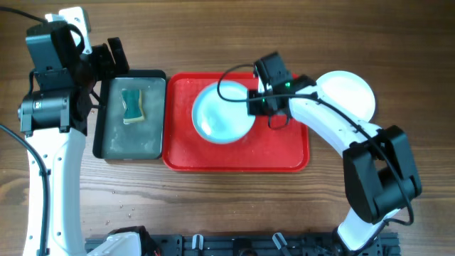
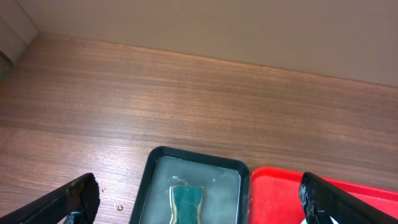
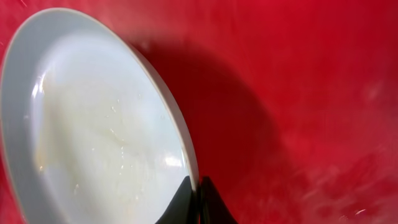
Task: Clean dirty plates on tray and stack at the side
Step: 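Lift the blue plate with the right gripper and tilt it over the basin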
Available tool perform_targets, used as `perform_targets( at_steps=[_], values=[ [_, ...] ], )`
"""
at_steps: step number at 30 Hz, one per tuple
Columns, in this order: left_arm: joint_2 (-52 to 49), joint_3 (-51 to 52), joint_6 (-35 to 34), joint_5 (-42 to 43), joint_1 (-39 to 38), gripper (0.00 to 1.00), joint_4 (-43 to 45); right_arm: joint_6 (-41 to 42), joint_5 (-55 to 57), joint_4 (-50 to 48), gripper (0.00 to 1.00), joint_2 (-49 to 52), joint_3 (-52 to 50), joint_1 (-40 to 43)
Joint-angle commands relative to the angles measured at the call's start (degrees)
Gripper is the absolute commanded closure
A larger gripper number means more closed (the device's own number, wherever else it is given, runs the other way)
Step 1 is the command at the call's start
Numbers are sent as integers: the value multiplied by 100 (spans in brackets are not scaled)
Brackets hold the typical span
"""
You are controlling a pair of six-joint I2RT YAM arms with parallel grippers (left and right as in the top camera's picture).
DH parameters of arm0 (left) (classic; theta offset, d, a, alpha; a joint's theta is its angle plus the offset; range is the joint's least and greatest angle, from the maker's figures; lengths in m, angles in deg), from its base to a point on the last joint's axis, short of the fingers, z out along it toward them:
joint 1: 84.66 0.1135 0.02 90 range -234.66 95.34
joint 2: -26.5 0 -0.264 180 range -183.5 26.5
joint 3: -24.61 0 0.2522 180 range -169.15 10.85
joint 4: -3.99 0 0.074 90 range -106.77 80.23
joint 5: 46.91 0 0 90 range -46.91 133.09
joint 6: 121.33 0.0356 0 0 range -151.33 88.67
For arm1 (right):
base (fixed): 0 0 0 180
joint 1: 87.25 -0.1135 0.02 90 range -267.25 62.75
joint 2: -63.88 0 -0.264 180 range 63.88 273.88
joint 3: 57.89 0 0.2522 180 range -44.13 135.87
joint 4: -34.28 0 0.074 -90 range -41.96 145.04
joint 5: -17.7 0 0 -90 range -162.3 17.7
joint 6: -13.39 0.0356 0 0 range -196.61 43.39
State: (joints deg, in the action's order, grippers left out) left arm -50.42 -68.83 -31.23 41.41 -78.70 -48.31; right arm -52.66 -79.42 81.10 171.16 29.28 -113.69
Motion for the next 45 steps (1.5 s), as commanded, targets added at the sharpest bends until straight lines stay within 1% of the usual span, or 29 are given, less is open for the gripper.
perform_targets(
  at_steps=[1, 4, 7, 11, 13, 16, 17, 18, 20, 24, 27, 31, 33, 36, 37, 38, 41, 42, 43, 45],
  values=[
    [-11, -7, -57, -35, 33, 0, 20, -140, 291, 48, 96, -26, 505, -140],
    [-11, -7, -57, -35, 33, 0, 20, 22, 293, -188, 96, -24, 573, -328],
    [-11, -4, -57, -37, 33, 0, 20, 195, 452, -612, 96, -17, 573, -715],
    [-11, -7, -57, -35, 33, 0, 20, 369, 1091, -1486, 96, 118, 573, -1440],
    [-11, -7, -57, -35, 33, 0, 20, 472, 1388, -2083, 96, 232, 573, -1867],
    [-11, -7, -57, -35, 33, 0, 20, 446, 1851, -2704, 96, 496, 573, -2214],
    [-11, -7, -57, -37, 33, 0, 17, 310, 2127, -2975, 96, 579, 573, -2339],
    [-11, -7, -57, -35, 33, 0, 20, 7, 2411, -3285, 96, 612, 573, -2422],
    [-11, -7, -57, -35, 33, 0, 17, -452, 2579, -3679, 96, 614, 573, -2468],
    [-11, -7, -57, -35, 33, 0, 17, -2052, 2583, -4666, 96, 658, 573, -2544],
    [-11, -7, -57, -35, 33, 0, 20, -2796, 2583, -5049, 96, 708, 573, -2623],
    [-11, -7, -57, -35, 33, 0, 20, -4105, 2817, -5812, 96, 881, 573, -2815],
    [-11, -4, -57, -35, 33, 0, 20, -4603, 2813, -6033, 96, 931, 573, -2876],
    [-11, -7, -57, -35, 33, 0, 20, -5860, 2791, -6439, 96, 1056, 573, -2968],
    [-11, -4, -57, -35, 33, 0, 17, -6129, 2787, -6579, 96, 1091, 573, -2994],
    [-11, -4, -57, -37, 33, 0, 17, -6616, 2717, -6857, 96, 1143, 573, -3038],
    [-11, -7, -57, -35, 33, 0, 20, -7731, 2304, -7169, 96, 1145, 573, -3097],
    [-11, -7, -57, -35, 33, 0, 17, -8258, 2159, -7202, 96, 1145, 573, -3101],
    [-11, -7, -57, -35, 33, 0, 20, -8537, 2100, -7232, 96, 1145, 573, -3101],
    [-11, -7, -57, -35, 33, 0, 20, -8581, 2098, -7368, 96, 1145, 573, -3106]
  ],
)
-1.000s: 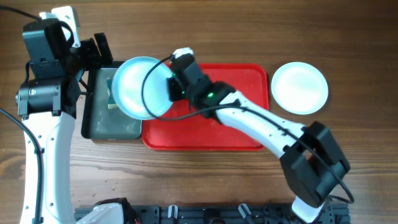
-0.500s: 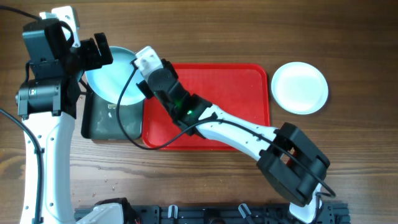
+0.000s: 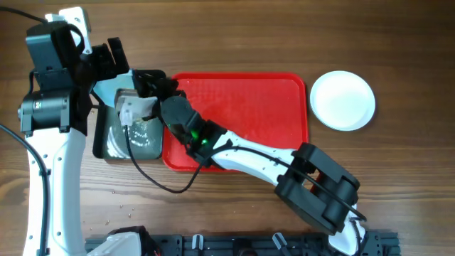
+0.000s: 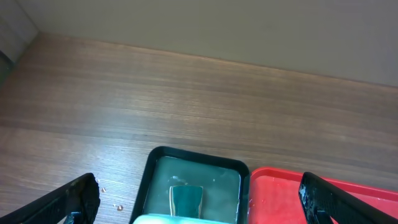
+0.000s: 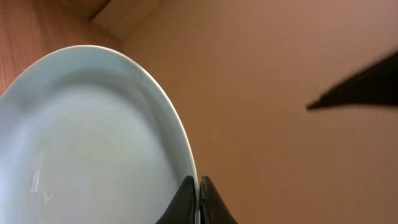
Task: Clean dirty plates on tray and stack at the side
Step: 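Lift the blue plate with the right gripper and tilt it over the basin, then carry the blue plate right and stack it on the plate pile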
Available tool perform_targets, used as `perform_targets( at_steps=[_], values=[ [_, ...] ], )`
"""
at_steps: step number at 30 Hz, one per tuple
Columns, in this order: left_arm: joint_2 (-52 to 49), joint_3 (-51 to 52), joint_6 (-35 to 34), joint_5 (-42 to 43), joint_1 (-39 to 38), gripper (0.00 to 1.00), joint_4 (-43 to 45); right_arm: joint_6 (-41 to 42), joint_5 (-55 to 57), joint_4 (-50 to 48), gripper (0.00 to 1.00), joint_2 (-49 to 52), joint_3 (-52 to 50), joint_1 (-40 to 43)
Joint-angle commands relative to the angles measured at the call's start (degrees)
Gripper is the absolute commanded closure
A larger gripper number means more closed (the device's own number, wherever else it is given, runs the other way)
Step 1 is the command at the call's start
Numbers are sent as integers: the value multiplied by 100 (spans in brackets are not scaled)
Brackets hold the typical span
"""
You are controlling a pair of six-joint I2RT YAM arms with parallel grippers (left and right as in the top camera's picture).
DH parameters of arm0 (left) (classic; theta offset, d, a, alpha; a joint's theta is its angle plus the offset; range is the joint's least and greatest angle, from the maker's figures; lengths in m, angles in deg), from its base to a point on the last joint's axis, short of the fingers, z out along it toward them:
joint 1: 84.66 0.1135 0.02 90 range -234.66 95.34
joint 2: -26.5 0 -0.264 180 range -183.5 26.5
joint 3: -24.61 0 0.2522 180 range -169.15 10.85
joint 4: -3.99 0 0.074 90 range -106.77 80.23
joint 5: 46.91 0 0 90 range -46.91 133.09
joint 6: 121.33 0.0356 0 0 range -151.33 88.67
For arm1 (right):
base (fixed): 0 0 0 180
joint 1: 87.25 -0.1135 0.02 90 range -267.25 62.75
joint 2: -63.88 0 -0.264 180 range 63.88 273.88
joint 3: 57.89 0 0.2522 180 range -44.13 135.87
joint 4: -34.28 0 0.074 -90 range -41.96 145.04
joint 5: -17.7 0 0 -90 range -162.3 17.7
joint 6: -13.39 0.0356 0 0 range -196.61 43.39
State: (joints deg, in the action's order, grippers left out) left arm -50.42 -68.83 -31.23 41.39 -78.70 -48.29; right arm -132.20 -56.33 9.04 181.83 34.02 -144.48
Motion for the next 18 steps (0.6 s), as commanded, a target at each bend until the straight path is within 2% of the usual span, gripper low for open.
perform_targets(
  at_steps=[1, 5, 12, 18],
  values=[
    [-11, -7, -57, -35, 33, 0, 15, -564, -210, -229, 96, 79, 98, -37],
    [-11, -7, -57, -35, 33, 0, 15, -282, -203, -645, 96, 79, 98, -63],
    [-11, -7, -57, -33, 33, 0, 17, -240, -179, -638, 96, 79, 98, -72],
    [-11, -7, -57, -33, 33, 0, 17, 503, -26, -634, 96, 79, 98, -37]
  ],
)
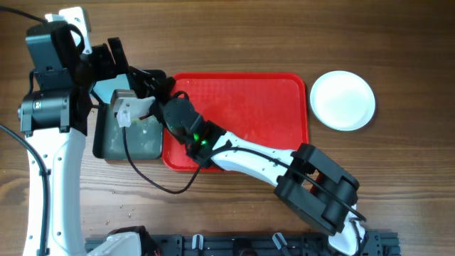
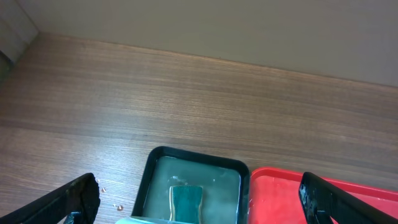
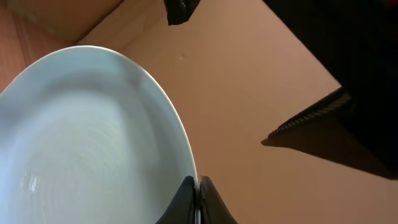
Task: Clean dirty plates on tray and stack at the side
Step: 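Carry the blue plate right and stack it on the plate pile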
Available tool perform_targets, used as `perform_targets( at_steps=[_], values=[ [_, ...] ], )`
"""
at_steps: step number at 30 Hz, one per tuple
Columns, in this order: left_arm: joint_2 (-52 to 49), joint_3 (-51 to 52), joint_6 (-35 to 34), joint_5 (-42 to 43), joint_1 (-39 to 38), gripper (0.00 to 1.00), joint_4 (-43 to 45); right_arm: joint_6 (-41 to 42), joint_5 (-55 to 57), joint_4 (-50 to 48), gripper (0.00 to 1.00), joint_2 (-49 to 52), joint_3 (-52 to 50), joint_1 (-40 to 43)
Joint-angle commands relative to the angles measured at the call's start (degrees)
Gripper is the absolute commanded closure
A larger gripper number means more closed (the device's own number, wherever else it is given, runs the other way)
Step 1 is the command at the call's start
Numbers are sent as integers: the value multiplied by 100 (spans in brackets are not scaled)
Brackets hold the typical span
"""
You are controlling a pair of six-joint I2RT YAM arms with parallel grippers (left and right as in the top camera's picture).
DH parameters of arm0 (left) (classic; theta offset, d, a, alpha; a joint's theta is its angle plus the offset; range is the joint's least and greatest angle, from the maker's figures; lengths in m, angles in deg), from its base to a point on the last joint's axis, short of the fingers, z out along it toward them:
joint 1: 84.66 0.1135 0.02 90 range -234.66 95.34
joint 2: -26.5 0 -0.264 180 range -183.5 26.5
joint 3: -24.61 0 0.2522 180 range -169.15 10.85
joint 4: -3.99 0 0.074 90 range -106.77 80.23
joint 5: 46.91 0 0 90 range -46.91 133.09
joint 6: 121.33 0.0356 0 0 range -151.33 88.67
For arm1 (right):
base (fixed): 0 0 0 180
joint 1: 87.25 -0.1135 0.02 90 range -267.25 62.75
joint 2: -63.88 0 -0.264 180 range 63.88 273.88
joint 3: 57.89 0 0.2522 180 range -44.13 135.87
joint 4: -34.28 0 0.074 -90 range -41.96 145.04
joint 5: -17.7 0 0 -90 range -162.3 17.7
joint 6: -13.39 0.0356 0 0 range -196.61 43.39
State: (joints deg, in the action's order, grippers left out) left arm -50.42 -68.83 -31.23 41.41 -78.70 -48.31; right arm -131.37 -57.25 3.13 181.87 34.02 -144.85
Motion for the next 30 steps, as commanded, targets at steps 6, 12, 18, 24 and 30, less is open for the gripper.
perform_targets(
  at_steps=[6, 12, 18, 24, 30],
  values=[
    [-11, -7, -57, -35, 33, 0, 20, 2527, 118, 730, 96, 74, 96, 304],
    [-11, -7, -57, -35, 33, 0, 20, 6865, -2452, 2719, 96, 74, 96, 1134],
    [-11, -7, -57, -35, 33, 0, 20, 7989, -3563, 2892, 96, 13, 98, 1764],
    [-11, -7, -57, -35, 33, 0, 20, 8098, -4328, 5541, 96, -966, 98, 3458],
    [-11, -7, -57, -37, 33, 0, 17, 6741, -4878, 8120, 96, -1633, 98, 5873]
  ],
)
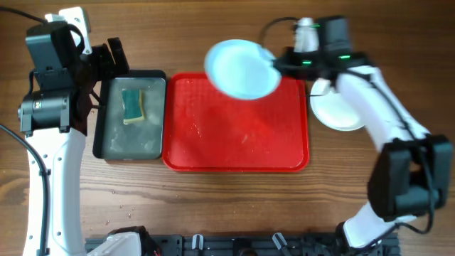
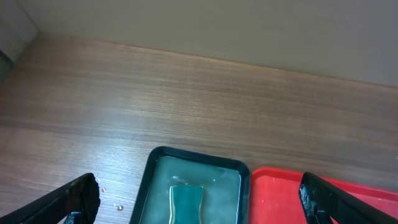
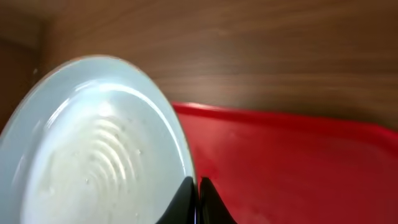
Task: Clean dirty plates on tray and stack at the side
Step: 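Carry the blue plate right and stack it on the plate pile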
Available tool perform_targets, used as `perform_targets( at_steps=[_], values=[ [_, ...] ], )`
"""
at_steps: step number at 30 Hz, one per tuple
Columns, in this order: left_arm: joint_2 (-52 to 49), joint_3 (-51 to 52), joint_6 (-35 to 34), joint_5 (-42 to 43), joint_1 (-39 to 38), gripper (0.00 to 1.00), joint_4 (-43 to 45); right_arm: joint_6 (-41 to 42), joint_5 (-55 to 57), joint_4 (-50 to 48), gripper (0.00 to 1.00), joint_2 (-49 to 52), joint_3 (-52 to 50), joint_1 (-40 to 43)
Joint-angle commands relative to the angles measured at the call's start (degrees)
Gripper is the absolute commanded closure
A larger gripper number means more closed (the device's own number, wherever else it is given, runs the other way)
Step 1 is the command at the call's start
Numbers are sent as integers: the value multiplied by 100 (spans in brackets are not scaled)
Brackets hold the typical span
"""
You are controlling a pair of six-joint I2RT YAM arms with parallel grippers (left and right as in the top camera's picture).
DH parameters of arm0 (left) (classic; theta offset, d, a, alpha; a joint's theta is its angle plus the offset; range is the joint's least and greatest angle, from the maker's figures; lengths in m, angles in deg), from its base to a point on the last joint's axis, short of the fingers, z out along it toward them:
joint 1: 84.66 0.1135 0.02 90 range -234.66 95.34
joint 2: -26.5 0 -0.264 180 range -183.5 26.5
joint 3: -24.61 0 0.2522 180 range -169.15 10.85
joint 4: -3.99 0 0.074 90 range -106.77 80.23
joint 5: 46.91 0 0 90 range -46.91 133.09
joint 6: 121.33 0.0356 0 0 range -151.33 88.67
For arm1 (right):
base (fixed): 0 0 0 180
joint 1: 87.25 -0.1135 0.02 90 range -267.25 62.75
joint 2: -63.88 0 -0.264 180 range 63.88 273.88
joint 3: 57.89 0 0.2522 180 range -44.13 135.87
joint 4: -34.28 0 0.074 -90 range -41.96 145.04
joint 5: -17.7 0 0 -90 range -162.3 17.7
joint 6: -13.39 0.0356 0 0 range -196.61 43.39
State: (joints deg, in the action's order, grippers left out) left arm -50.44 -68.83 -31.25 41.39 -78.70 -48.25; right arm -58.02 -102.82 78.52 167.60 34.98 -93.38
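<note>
A pale blue plate point(image 1: 242, 69) hangs tilted over the far edge of the red tray point(image 1: 234, 153). My right gripper point(image 1: 279, 62) is shut on its right rim. In the right wrist view the plate point(image 3: 93, 146) fills the left side, with small specks or drops on its face, and the right gripper point(image 3: 199, 190) pinches its edge. A white plate point(image 1: 350, 112) lies on the table right of the tray, partly under my right arm. My left gripper point(image 2: 199, 202) stands open above the black tub point(image 2: 149, 177), nothing between its fingers point(image 2: 71, 199).
The black tub point(image 1: 110, 139) left of the tray holds cloudy water and a green sponge point(image 1: 133, 105). A few small drops or crumbs dot the wood near the front left point(image 1: 124, 208). A dark rail point(image 1: 234, 245) runs along the table's front edge.
My right arm was stretched across to the black tub with the plate over it. Now it holds the plate above the tray's far edge. The sponge shows again. The left arm has not moved.
My right gripper was first shut on the plate's rim on the red tray. Then it held the plate over the water tub at the left, at two moments. Now the plate is back above the tray's far side, still gripped. The left gripper stayed open throughout.
</note>
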Motion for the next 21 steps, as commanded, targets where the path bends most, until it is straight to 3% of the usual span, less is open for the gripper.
perform_targets(
  at_steps=[1, 4, 7, 11, 17, 20, 21],
  values=[
    [-9, -4, -55, -33, 33, 0, 11, -713, -319, 916, 96, -205, 0, 1132],
    [-9, -7, -55, -33, 33, 0, 13, -986, -74, 1690, 96, -203, 0, 2212],
    [-9, -7, -55, -35, 33, 0, 13, -942, 850, 2076, 96, -203, -24, 2903],
    [-9, -7, -55, -33, 33, 0, 13, -743, 1790, 1921, 96, -192, -339, 3171],
    [-9, -4, -55, -33, 33, 0, 11, -656, 1891, 1635, 95, -192, -501, 3165],
    [-9, -7, -55, -35, 33, 0, 11, -656, 1886, 1641, 66, -192, -501, 3165],
    [-9, -7, -55, -33, 33, 0, 11, -654, 1856, 1648, 49, -192, -501, 3165]
  ],
)
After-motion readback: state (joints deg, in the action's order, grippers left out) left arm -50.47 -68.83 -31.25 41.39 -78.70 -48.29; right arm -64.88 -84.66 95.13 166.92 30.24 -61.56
